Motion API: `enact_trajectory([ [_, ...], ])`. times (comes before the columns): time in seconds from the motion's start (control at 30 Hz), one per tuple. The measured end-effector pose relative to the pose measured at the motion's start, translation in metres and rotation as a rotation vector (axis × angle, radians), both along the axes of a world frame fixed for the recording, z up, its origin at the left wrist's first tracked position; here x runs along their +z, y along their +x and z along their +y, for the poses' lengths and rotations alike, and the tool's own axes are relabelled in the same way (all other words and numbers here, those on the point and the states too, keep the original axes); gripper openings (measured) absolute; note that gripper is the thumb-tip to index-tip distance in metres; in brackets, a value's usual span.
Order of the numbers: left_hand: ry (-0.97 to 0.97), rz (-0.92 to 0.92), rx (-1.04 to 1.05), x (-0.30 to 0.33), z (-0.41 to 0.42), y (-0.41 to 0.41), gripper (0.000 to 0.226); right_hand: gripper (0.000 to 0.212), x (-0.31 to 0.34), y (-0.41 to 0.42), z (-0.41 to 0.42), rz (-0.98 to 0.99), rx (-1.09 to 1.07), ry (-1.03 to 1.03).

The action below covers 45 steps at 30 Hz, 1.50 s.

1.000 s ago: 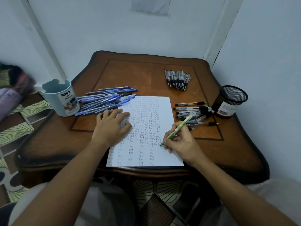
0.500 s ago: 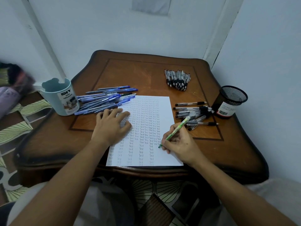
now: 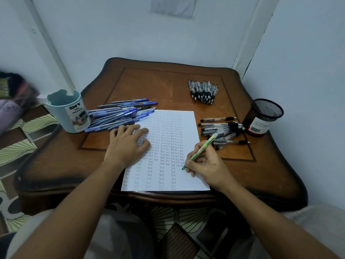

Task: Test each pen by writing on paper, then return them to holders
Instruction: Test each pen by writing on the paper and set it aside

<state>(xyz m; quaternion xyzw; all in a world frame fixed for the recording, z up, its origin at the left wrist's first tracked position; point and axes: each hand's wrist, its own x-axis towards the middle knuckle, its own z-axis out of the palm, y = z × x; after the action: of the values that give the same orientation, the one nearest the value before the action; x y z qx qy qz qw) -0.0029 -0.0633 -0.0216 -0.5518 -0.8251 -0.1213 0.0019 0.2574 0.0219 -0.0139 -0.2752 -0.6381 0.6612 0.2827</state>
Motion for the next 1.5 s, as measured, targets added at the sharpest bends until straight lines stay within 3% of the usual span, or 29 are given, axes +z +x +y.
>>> enact_trajectory([
  [0.73, 0.010, -0.004, -0.017, -0.002, 0.000, -0.002, 0.056, 0.033, 0.004, 0.002, 0.001, -0.080, -0.013, 0.024],
  [0.9, 0.247, 0.001, -0.065, -0.006, -0.001, 0.000, 0.038, 0.033, 0.010, -0.004, 0.003, -0.177, -0.116, -0.039],
  [1.03, 0.329, -0.097, -0.107, -0.001, -0.007, 0.000, 0.042, 0.020, 0.027, -0.020, 0.009, -0.378, -0.108, -0.091],
  [1.17, 0.151, -0.299, -0.127, 0.026, -0.010, -0.011, 0.025, 0.020, 0.050, -0.043, 0.018, -0.512, 0.011, -0.094],
  [1.27, -0.020, -0.221, -0.132, 0.048, -0.015, -0.025, 0.022, 0.023, 0.070, -0.065, 0.021, -0.539, 0.021, -0.095],
  [1.37, -0.058, -0.176, -0.058, 0.069, -0.036, -0.044, 0.026, 0.021, 0.087, -0.094, 0.017, -0.520, 0.079, -0.083],
  [1.5, -0.115, -0.095, 0.062, 0.089, -0.084, -0.070, 0.031, 0.019, 0.095, -0.141, 0.000, -0.581, 0.161, 0.121],
])
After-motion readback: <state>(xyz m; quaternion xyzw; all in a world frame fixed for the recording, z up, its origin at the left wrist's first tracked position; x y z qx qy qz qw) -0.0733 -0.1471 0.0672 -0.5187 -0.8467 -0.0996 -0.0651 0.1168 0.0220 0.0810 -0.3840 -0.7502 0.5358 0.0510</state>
